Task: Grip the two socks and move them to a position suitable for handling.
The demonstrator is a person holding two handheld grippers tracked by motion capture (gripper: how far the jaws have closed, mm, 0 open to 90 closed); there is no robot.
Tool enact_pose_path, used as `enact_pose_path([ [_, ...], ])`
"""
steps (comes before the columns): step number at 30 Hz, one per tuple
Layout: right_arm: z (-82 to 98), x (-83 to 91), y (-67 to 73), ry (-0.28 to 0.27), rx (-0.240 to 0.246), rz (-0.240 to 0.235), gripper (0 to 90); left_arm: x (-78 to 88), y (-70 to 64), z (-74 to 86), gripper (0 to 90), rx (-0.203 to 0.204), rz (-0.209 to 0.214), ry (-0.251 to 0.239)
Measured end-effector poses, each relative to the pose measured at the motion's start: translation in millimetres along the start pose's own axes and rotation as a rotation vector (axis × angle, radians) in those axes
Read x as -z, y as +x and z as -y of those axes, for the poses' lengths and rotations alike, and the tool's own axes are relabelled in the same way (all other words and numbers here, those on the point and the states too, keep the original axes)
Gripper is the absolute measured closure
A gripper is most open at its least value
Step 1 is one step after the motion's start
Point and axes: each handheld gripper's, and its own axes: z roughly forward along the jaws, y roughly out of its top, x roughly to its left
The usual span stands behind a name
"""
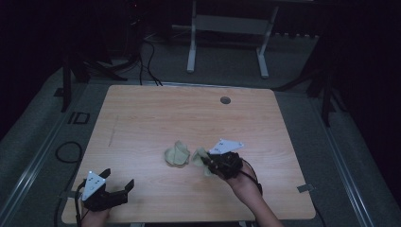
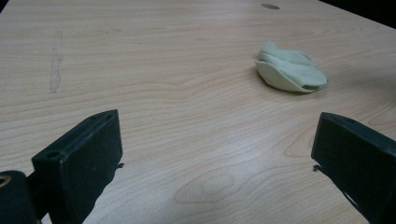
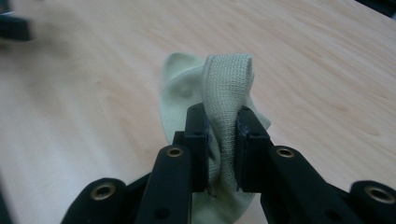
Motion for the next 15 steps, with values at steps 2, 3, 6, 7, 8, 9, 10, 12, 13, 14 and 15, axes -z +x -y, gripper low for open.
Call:
enact_pose_path([
  [2, 4.7, 6.2, 14.6, -0.006, 0.025, -0.02, 77.8, -0.3, 2.0, 0.1, 2.2, 0.012, 0.001, -0.001],
  [3, 6.0, 7.5, 18.1, -0.004, 0.031, -0.025, 77.8, -0.6, 2.1, 0.2, 2.2, 0.017, 0.002, -0.001],
  [6, 12.5, 9.4, 27.9, -0.002, 0.048, -0.028, 77.8, -0.6, 0.9, 0.1, 2.2, 0.011, 0.004, 0.002],
  [7, 17.0, 9.1, 31.7, 0.001, 0.052, -0.025, 77.7, -0.5, 0.5, 0.0, 2.1, 0.009, 0.005, 0.003],
  [8, 19.6, 8.5, 33.1, 0.005, 0.046, -0.023, 77.7, -0.4, -0.2, -0.1, 2.1, 0.006, 0.005, 0.004],
  [9, 23.4, 7.1, 34.8, 0.011, 0.04, -0.03, 77.7, -0.4, -0.7, -0.3, 2.2, 0.004, 0.006, 0.005],
  [10, 26.5, 5.7, 36.2, 0.016, 0.041, -0.031, 77.7, -0.8, -1.9, -0.4, 2.2, 0.007, 0.008, 0.004],
  [12, 31.9, 2.8, 38.2, 0.029, 0.036, -0.031, 77.7, -1.0, -2.4, -0.5, 2.1, 0.005, 0.009, 0.005],
  [13, 35.5, 0.9, 39.1, 0.036, 0.03, -0.036, 77.7, -1.7, -5.8, -0.8, 2.1, 0.001, 0.018, 0.006],
  [14, 47.1, -6.2, 42.8, 0.063, 0.02, -0.042, 77.6, -2.1, -7.3, -1.0, 2.2, -0.006, 0.021, 0.008],
  [15, 51.6, -8.7, 44.2, 0.072, 0.016, -0.05, 77.6, -2.8, -9.0, -1.1, 2.2, -0.007, 0.031, 0.009],
])
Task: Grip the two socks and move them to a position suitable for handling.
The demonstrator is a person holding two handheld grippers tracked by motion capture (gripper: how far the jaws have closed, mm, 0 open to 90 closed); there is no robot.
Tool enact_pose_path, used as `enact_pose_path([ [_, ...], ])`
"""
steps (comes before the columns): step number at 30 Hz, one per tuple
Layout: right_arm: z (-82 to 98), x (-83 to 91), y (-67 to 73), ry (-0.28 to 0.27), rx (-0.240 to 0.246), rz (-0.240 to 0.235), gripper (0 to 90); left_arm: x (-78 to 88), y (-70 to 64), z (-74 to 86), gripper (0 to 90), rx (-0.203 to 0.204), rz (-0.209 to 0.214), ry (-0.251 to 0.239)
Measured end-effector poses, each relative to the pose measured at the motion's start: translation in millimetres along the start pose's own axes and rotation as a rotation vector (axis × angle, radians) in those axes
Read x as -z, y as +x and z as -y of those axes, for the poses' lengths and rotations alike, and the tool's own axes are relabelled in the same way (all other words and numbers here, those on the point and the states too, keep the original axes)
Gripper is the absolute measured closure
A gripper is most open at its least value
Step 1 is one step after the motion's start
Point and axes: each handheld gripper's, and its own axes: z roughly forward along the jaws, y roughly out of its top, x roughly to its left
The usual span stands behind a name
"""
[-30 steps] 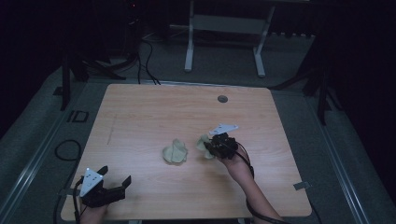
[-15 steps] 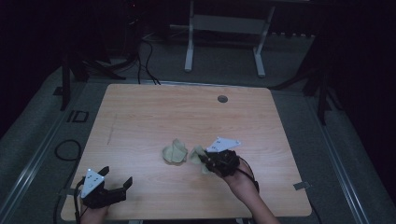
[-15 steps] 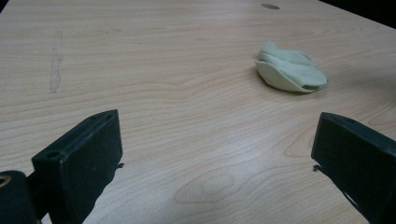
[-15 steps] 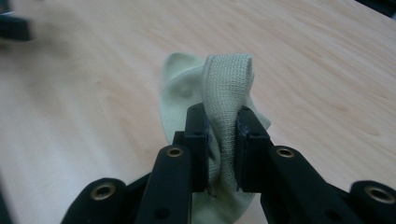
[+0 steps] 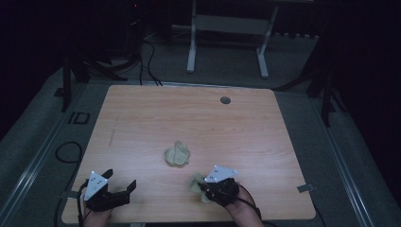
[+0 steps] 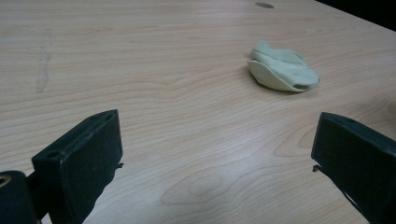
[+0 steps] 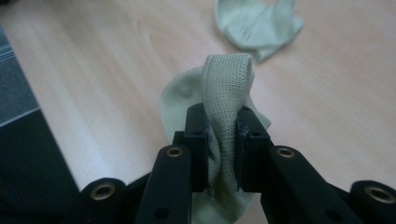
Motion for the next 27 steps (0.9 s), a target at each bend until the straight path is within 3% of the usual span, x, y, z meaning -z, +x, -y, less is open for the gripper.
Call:
enact_pose_path([
  [5, 17.2, -14.8, 7.6, 0.05, -0.033, -0.023, 77.4, -2.3, -9.9, -0.8, 2.2, -0.018, 0.031, 0.003],
  [9, 25.7, -23.2, 10.1, 0.07, -0.028, -0.017, 77.0, -2.7, -18.8, -1.8, 2.2, -0.023, 0.063, 0.004],
  [13, 33.0, -33.7, 11.0, 0.067, -0.046, -0.008, 75.1, -3.6, -31.4, -2.9, 2.2, -0.022, 0.117, 0.01],
  [16, 31.9, -34.2, 11.6, 0.07, -0.044, -0.014, 69.1, -6.7, -43.3, -3.4, 2.2, -0.043, 0.165, 0.039],
  [19, 29.6, -32.2, 12.6, 0.079, -0.022, -0.043, 55.7, -11.7, -55.9, -4.3, 2.4, -0.046, 0.23, 0.075],
  [23, 19.9, -14.5, 11.9, 0.034, -0.004, -0.08, 43.6, -17.9, -75.9, -6.9, 6.8, -0.076, 0.325, 0.118],
  [25, 12.8, -5.0, 9.3, 0.019, 0.016, -0.097, 43.3, -23.1, -87.9, -8.5, 15.0, -0.086, 0.378, 0.134],
  [27, 9.0, -0.5, 7.0, 0.01, 0.03, -0.092, 43.3, -25.7, -92.1, -9.0, 15.6, -0.093, 0.392, 0.144],
])
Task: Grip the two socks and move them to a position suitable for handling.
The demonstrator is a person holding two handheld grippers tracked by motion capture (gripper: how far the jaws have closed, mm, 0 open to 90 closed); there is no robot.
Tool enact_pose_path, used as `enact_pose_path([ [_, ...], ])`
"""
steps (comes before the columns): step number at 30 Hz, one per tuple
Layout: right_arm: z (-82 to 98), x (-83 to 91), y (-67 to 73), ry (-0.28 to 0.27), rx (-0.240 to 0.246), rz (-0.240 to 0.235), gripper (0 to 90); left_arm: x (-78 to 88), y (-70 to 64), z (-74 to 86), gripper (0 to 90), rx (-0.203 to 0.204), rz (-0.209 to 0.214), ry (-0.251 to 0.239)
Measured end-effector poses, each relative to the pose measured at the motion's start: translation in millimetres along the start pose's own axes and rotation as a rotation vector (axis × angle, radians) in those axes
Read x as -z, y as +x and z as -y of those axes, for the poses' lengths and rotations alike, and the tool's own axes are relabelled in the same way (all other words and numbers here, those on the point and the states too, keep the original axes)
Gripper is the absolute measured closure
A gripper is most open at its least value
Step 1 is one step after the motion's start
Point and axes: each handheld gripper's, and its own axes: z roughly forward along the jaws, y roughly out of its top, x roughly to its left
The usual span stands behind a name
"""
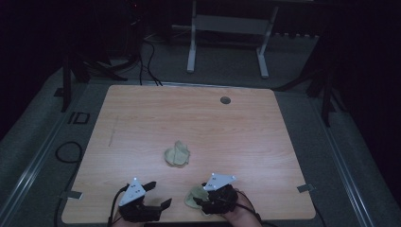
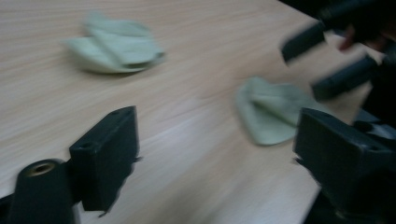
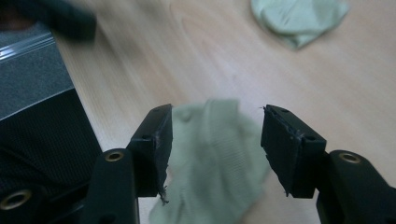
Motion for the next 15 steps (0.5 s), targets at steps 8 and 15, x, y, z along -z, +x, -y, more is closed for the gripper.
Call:
enact_pose_path([
  [8, 4.6, -13.3, -17.1, 0.084, 0.0, -0.054, 54.6, -43.2, -17.3, -13.3, 42.9, -0.042, 0.091, 0.14],
  [15, 17.4, -26.8, -17.7, 0.139, 0.015, -0.067, 65.7, -66.2, -16.4, -15.5, 54.8, -0.05, 0.093, 0.254],
])
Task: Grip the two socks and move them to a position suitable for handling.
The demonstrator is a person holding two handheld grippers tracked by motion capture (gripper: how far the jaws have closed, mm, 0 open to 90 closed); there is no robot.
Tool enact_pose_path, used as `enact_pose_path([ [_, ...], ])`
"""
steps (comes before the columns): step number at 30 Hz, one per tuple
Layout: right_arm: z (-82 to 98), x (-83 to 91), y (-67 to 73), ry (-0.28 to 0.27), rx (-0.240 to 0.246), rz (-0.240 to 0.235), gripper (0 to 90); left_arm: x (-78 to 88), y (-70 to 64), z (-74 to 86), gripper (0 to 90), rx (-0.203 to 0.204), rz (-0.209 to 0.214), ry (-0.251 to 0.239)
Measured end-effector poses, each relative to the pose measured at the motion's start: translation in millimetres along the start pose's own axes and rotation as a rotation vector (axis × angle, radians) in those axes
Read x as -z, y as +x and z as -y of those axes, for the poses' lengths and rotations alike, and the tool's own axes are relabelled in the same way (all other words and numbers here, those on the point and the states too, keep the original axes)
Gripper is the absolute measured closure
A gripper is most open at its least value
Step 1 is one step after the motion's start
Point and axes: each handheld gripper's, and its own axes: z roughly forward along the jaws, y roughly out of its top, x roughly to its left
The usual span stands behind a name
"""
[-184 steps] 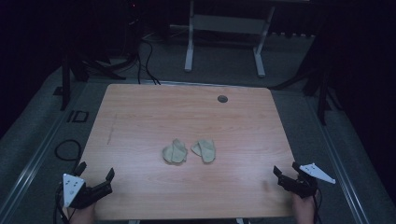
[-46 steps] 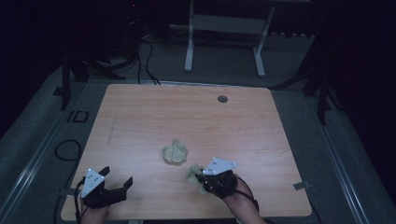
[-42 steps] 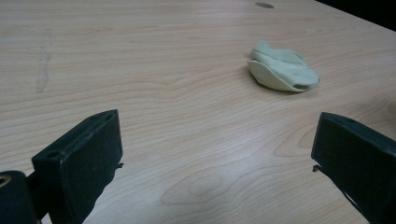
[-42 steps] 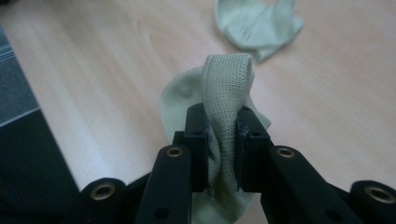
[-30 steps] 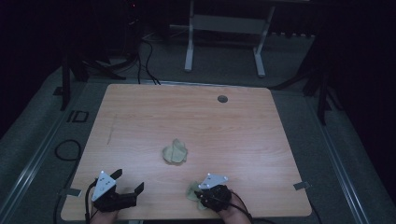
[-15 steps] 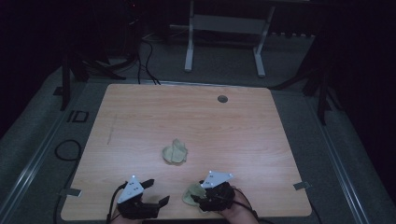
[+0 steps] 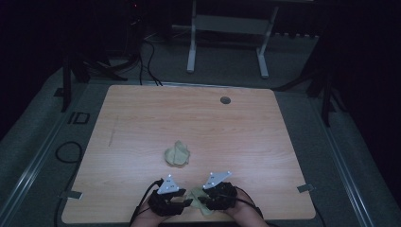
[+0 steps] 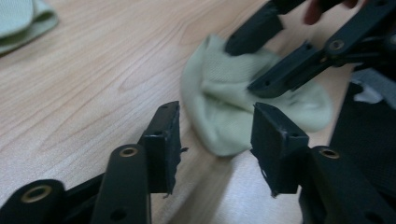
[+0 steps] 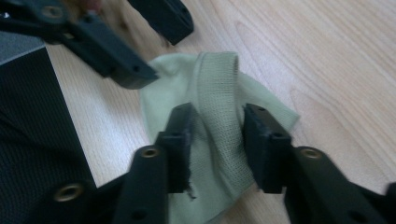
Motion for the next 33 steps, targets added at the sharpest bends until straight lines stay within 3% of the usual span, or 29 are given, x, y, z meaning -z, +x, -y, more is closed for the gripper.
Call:
enact_pose_path([
  [4, 0.6, -0.4, 0.3, 0.011, 0.014, -0.006, 76.4, -3.9, -0.6, -2.2, 59.7, 0.003, -0.002, 0.005],
  [7, -0.1, -0.5, 1.0, 0.015, 0.026, -0.008, 79.7, -6.2, -0.2, -3.8, 66.4, 0.004, 0.001, 0.007],
  [11, -0.9, 2.4, 2.1, 0.002, 0.023, 0.0, 82.3, -9.5, -1.6, -5.7, 85.6, -0.002, -0.003, 0.015],
  [14, -1.7, 13.3, 1.8, -0.027, 0.012, 0.0, 82.7, -7.8, -2.9, -5.6, 87.3, -0.007, -0.02, 0.008],
  [16, -2.0, 16.9, 1.7, -0.035, 0.007, 0.0, 82.8, -4.7, -2.7, -6.3, 87.4, 0.001, -0.008, -0.004],
  [20, -2.6, 46.4, -3.4, -0.102, -0.014, 0.025, 82.9, 3.7, -4.6, -10.4, 87.6, -0.006, -0.004, -0.016],
  [22, -2.0, 50.9, -4.7, -0.115, -0.02, 0.029, 82.9, 13.0, -4.9, -14.0, 87.6, 0.007, 0.007, -0.036],
  [23, 2.9, 66.2, -11.2, -0.145, -0.056, 0.042, 83.0, 16.4, -5.6, -15.4, 87.6, 0.007, 0.001, -0.044],
  [25, 8.5, 73.7, -16.6, -0.149, -0.072, 0.063, 83.2, 22.7, -7.1, -17.7, 87.6, -0.016, -0.013, -0.044],
  [30, 26.6, 83.1, -29.1, -0.147, -0.138, 0.089, 83.5, 30.0, -3.0, -16.9, 87.6, -0.002, -0.029, -0.034],
  [33, 33.7, 83.7, -33.1, -0.141, -0.161, 0.081, 83.4, 28.9, -0.1, -14.0, 87.6, 0.007, -0.024, -0.018],
])
